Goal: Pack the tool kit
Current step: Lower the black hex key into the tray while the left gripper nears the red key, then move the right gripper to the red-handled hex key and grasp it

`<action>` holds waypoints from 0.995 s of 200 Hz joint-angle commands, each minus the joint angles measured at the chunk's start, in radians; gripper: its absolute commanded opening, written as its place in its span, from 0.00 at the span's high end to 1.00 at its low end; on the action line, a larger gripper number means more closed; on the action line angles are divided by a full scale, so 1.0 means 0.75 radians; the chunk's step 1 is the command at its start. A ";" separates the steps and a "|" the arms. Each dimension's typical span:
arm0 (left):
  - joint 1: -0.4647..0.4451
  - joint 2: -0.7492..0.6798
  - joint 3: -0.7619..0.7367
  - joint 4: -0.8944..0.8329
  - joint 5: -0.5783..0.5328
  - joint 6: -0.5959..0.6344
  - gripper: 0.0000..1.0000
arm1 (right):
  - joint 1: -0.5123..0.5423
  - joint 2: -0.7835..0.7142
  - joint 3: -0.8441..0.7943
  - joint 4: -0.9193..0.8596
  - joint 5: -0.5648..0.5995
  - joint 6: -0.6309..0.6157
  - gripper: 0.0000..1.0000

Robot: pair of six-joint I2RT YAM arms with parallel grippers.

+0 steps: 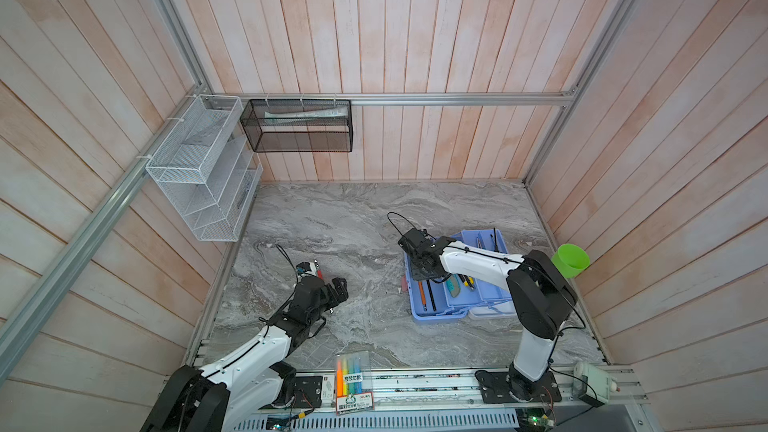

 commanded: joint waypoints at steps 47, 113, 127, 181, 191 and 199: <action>-0.068 0.072 0.058 -0.008 -0.074 -0.052 0.00 | 0.014 -0.124 0.117 -0.157 0.030 -0.061 0.69; -0.167 0.078 0.109 0.035 -0.106 -0.051 0.00 | 0.055 -0.287 0.120 0.142 -0.392 -0.305 0.60; -0.165 -0.008 0.139 -0.072 -0.168 -0.030 0.00 | 0.090 -0.261 0.135 0.169 -0.464 -0.391 0.57; 0.049 -0.401 0.276 -0.621 -0.304 0.045 0.00 | 0.284 0.099 0.402 0.220 -0.641 -0.504 0.52; 0.101 -0.466 0.287 -0.690 -0.343 0.051 0.00 | 0.329 0.187 0.475 0.229 -0.604 -0.440 0.51; 0.140 -0.514 0.292 -0.731 -0.369 0.051 0.00 | 0.367 0.251 0.529 0.225 -0.584 -0.384 0.51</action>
